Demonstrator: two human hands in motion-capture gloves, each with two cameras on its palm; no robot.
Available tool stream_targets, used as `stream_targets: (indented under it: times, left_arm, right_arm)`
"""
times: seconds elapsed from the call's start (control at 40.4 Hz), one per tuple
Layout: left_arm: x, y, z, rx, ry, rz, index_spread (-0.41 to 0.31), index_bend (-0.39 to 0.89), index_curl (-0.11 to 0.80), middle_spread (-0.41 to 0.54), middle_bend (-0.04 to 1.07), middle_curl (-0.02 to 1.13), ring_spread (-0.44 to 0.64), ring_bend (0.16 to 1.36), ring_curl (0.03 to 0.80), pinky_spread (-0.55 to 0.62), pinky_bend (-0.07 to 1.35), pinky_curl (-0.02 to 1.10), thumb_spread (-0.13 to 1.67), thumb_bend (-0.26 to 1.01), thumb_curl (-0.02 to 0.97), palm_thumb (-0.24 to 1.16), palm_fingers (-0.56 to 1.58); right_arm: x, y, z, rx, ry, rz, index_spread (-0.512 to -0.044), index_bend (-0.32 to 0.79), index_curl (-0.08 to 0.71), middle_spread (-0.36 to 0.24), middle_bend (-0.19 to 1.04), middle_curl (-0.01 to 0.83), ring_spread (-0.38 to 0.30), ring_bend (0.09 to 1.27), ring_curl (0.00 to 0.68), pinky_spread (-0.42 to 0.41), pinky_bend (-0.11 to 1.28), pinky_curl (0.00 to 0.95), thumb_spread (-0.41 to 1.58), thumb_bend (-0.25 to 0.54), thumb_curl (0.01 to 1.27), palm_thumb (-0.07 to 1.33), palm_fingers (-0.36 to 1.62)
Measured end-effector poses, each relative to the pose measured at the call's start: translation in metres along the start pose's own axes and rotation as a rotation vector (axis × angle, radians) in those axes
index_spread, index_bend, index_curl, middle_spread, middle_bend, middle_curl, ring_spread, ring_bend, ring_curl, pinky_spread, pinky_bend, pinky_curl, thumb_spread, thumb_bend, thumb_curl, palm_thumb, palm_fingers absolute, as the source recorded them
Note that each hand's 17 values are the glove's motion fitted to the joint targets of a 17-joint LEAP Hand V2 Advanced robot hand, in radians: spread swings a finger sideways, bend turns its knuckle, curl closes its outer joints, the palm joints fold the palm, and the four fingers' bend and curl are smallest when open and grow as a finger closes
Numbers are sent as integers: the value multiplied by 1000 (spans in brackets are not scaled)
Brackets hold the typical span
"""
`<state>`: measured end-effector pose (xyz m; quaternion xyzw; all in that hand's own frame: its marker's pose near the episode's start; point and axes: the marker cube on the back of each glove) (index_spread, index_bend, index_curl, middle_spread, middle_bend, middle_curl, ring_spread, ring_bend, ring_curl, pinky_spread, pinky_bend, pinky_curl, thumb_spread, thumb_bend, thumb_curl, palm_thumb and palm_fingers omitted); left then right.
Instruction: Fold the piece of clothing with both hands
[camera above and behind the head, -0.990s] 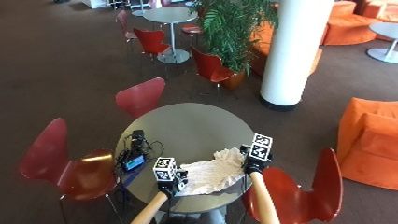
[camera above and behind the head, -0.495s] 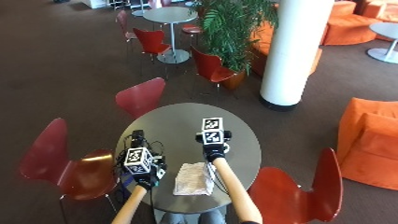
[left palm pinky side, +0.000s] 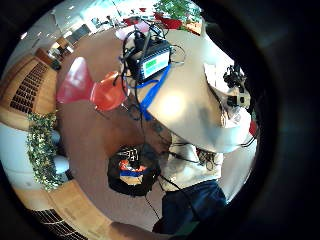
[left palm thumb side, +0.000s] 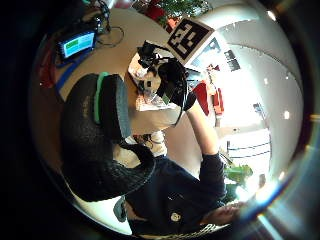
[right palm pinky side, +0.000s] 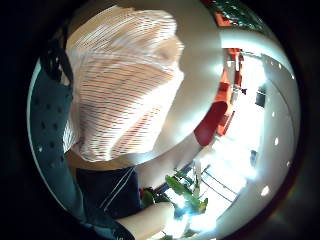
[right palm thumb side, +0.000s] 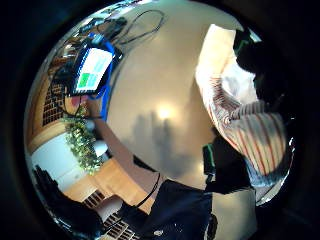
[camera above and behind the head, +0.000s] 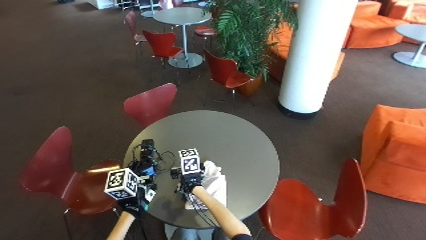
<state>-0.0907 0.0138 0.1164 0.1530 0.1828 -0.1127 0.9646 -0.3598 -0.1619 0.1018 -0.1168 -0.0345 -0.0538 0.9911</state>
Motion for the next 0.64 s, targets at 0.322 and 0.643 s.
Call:
stream_targets:
  times: [0.322,0.643]
  left_arm:
    - [-11,-3,-26,25,10,-43,-16,168,397,102,167,320,221,421,323,170,201,351,1341,-9,311,349,430]
    - [9,-1,-42,30,-18,-31,-18,167,392,103,166,319,218,427,320,168,198,352,1341,-10,311,351,433]
  right_arm:
    - [32,27,-75,298,-233,-79,-252,46,209,-168,239,492,-215,646,465,-314,754,434,963,-23,516,804,1012]
    - [90,67,-100,362,-146,-25,-242,71,195,-212,192,476,-207,601,451,-298,695,415,1021,-16,496,833,1077]
